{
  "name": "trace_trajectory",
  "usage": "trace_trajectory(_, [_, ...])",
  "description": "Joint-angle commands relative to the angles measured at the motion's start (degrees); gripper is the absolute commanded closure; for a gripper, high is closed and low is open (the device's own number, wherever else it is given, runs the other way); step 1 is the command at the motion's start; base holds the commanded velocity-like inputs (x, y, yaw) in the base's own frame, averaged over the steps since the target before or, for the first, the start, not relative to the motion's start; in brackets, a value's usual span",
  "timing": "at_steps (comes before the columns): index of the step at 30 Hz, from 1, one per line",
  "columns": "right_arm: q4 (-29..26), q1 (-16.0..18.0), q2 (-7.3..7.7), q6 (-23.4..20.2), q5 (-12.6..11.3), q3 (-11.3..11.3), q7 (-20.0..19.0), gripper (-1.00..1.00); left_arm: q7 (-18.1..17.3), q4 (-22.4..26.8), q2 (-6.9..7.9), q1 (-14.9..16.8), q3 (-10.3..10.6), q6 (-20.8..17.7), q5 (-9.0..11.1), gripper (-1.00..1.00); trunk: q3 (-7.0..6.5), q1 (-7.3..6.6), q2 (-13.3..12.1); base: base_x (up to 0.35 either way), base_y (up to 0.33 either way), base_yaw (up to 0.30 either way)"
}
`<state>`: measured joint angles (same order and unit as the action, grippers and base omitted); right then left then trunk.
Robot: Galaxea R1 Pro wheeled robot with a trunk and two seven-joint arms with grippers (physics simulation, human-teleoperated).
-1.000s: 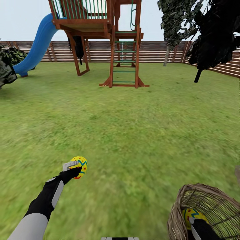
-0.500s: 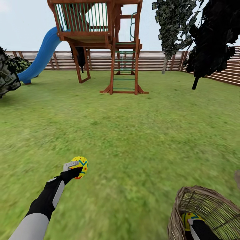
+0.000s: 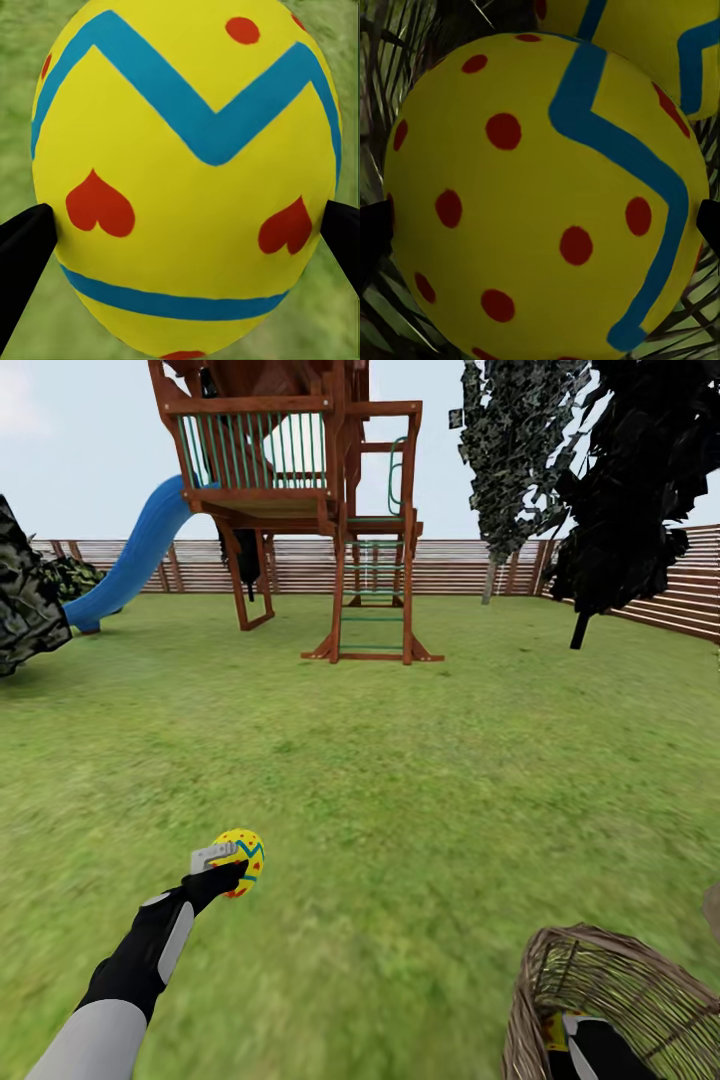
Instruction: Take the three Easter eggs out of the wicker basket on the lawn in the garden, then place them on the lawn next to a single tree (choose any tree) so that all three eggs are next to the same tree and none are left in the basket.
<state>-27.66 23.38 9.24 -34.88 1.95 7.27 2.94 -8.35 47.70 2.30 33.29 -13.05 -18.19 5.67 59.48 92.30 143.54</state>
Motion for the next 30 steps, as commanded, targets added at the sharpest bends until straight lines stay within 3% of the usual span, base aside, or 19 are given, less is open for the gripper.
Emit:
trace_trajectory(1, [-0.1, 0.0, -0.12, -0.3, 0.1, 0.2, 0.1, 1.00, -0.2, 0.1, -0.02, 0.0, -0.1, -0.4, 0.6, 1.00, -0.17, -0.03, 0.0, 0.000, 0.000, 0.000])
trace_trajectory(12, [0.0, 0.0, -0.19, -0.3, 0.1, 0.2, 0.1, 1.00, -0.2, 0.1, 0.07, 0.0, -0.1, -0.4, 0.6, 1.00, -2.61, -0.32, -0.1, -0.007, 0.000, 0.000])
trace_trajectory(18, [-0.1, 0.0, -0.11, -0.3, 0.1, 0.2, 0.1, 1.00, -0.2, 0.1, 0.00, 0.0, -0.1, -0.4, 0.6, 1.00, -3.94, -0.47, -0.2, -0.253, -0.076, 0.000])
trace_trajectory(24, [0.0, 0.0, -0.10, -0.2, 0.1, 0.2, 0.1, 1.00, -0.2, 0.1, -0.02, 0.0, -0.1, -0.4, 0.6, 1.00, -5.27, -0.63, -0.3, -0.026, -0.019, 0.000])
trace_trajectory(30, [-0.1, 0.0, -0.18, -0.2, 0.1, 0.2, 0.1, 1.00, -0.1, 0.1, 0.04, 0.0, -0.1, -0.4, 0.6, 1.00, -6.35, -1.95, -2.7, 0.000, 0.000, 0.000])
